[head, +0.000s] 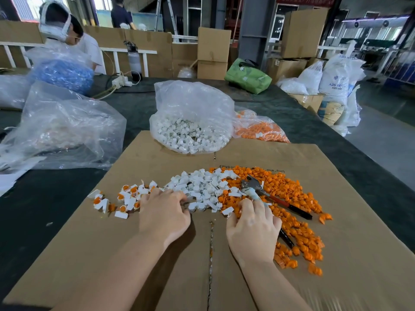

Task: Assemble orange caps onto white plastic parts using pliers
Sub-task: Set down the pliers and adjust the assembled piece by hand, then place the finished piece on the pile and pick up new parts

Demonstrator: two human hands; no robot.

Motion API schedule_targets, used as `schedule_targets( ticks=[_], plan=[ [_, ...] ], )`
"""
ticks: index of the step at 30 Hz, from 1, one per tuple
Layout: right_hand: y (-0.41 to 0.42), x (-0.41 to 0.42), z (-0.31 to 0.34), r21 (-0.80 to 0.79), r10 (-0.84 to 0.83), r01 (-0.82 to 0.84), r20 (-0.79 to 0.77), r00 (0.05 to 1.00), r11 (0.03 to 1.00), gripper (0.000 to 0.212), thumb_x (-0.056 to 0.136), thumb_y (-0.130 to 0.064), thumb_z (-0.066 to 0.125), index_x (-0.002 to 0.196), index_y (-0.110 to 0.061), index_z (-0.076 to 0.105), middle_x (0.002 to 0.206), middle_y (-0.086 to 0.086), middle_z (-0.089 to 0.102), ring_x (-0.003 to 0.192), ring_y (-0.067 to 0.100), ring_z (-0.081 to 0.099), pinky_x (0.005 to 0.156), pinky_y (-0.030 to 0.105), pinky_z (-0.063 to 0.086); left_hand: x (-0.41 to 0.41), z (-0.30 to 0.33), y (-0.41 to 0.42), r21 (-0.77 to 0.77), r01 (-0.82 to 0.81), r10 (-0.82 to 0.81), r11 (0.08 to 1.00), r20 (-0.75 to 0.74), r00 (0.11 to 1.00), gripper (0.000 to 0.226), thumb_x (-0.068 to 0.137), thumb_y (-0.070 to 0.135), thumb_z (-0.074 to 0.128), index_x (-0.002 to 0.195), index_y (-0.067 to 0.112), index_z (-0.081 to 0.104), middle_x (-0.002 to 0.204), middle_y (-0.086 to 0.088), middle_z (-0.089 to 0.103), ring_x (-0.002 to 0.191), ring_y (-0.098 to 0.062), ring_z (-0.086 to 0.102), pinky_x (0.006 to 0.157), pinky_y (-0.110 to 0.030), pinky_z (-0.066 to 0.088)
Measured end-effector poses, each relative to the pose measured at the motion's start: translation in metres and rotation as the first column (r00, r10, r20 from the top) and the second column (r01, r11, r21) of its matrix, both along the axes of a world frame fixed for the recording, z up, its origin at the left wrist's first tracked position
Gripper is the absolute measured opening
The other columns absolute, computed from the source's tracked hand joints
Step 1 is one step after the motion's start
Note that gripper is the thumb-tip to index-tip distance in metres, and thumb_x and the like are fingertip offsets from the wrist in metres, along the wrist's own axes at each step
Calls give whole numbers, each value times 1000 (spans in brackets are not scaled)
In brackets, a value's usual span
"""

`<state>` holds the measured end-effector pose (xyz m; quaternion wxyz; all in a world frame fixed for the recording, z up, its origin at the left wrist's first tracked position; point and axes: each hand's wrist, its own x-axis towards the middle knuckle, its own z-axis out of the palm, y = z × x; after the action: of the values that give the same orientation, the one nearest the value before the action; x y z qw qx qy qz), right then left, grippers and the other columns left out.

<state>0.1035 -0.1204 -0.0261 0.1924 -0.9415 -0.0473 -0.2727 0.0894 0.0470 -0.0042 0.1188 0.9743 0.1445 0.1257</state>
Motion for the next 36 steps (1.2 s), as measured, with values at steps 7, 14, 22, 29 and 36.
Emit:
schedule_targets(
  ticks=[7, 14, 22, 29, 36],
  plan=[
    [0, 2, -2, -39, 56, -60, -105, 993, 997, 15, 79, -2, 68, 92, -9, 68, 89, 9, 65, 84, 31, 62, 77, 43, 44, 4, -6, -16, -122, 82, -76, 989, 45, 996, 25, 91, 18, 54, 108, 34, 64, 104, 15, 65, 107, -13, 49, 91, -29, 24],
    [0, 2, -2, -64, 55, -67, -173, 983, 996, 29, 86, -4, 54, 111, -14, 64, 109, 5, 60, 103, 28, 54, 89, 41, 36, 3, -10, -31, -100, 98, -91, 990, 72, 993, 20, 86, 35, 56, 106, 36, 59, 107, 17, 59, 105, -11, 44, 88, -29, 21],
    [0, 3, -2, -73, 40, -55, -193, 980, 996, 18, 88, -12, 61, 106, -15, 64, 108, 4, 62, 103, 26, 56, 89, 40, 37, 5, -13, -31, -129, 90, -67, 988, 173, 983, 14, 89, 44, 58, 100, 36, 58, 93, 17, 59, 96, -9, 47, 75, -25, 14],
    [1, 3, 0, -42, 53, -58, -95, 994, 997, 25, 64, -9, 85, 78, -7, 64, 81, 9, 64, 76, 31, 62, 68, 44, 48, 4, -17, -42, -154, 248, -216, 956, 200, 956, 37, 97, 29, 46, 134, 27, 47, 104, 6, 45, 104, -14, 46, 93, -28, 35],
    [-2, 4, -1, -68, 67, -82, -197, 978, 994, 7, 90, -10, 58, 93, -16, 60, 98, 0, 58, 96, 23, 52, 85, 34, 32, -1, -21, -52, -315, 305, -206, 899, 313, 927, 22, 86, 25, 67, 107, 20, 62, 92, 18, 47, 89, 0, 42, 76, -6, 28]
  ],
)
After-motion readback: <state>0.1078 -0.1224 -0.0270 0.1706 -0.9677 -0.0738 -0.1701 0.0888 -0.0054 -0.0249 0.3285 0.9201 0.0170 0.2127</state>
